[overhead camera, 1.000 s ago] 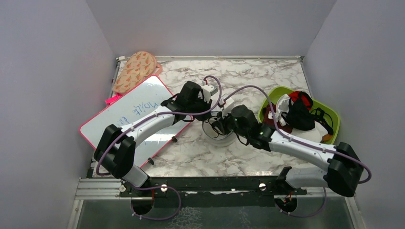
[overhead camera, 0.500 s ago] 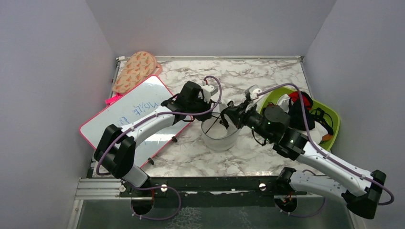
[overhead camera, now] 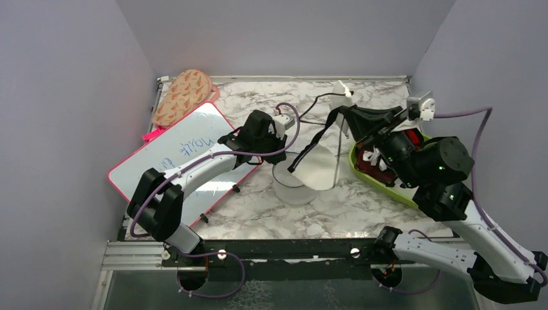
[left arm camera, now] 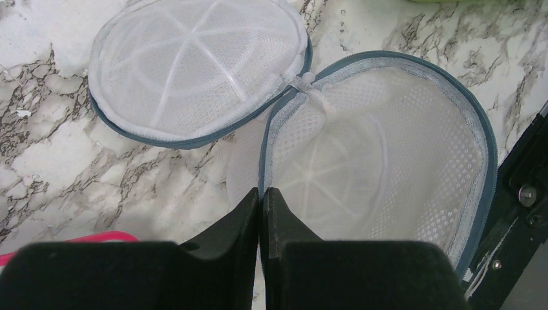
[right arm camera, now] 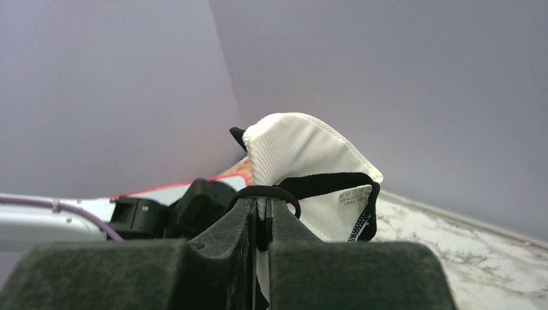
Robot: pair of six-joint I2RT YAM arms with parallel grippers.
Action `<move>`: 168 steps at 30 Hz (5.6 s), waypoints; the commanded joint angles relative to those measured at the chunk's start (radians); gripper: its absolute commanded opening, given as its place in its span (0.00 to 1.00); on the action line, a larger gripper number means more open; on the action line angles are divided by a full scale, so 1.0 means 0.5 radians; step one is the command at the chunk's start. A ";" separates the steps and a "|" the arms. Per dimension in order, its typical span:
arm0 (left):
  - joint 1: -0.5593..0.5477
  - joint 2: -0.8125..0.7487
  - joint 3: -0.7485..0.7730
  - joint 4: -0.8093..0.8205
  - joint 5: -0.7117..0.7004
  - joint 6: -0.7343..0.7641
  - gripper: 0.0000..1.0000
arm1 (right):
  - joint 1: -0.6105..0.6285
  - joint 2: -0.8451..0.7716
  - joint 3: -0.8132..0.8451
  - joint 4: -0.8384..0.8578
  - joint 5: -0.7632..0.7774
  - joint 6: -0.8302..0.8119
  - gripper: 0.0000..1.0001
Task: Unzip the laundry bag and remove the bra
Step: Place the bra in the bin, then close the laundry bag at the center of the board.
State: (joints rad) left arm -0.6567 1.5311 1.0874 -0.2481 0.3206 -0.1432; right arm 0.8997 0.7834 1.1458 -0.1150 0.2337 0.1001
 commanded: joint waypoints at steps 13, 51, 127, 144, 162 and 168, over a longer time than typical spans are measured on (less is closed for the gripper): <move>-0.006 0.001 0.000 0.016 0.010 0.007 0.00 | 0.008 0.220 0.039 0.516 1.347 -1.012 0.01; -0.009 -0.021 -0.007 0.050 0.046 -0.016 0.00 | -1.798 0.845 -0.547 0.172 1.365 0.400 0.01; -0.024 -0.241 -0.128 0.115 -0.561 0.063 0.89 | -0.947 2.143 0.555 -0.654 -0.516 -0.023 0.97; -0.021 -0.353 -0.166 0.158 -0.628 0.067 0.94 | -0.936 2.546 0.605 -0.654 -0.440 -0.147 0.86; -0.021 -0.349 -0.168 0.145 -0.658 0.076 0.94 | -0.850 2.293 0.546 -0.339 -0.413 -0.116 0.03; -0.018 -0.351 -0.166 0.144 -0.655 0.075 0.94 | -0.848 1.961 0.362 -0.172 -0.536 -0.168 0.01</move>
State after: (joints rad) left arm -0.6632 1.3552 1.0073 -0.1879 0.0063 -0.1131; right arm 0.4770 1.8965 1.3796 -0.3077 0.0265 0.0387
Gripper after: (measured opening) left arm 0.940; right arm 0.010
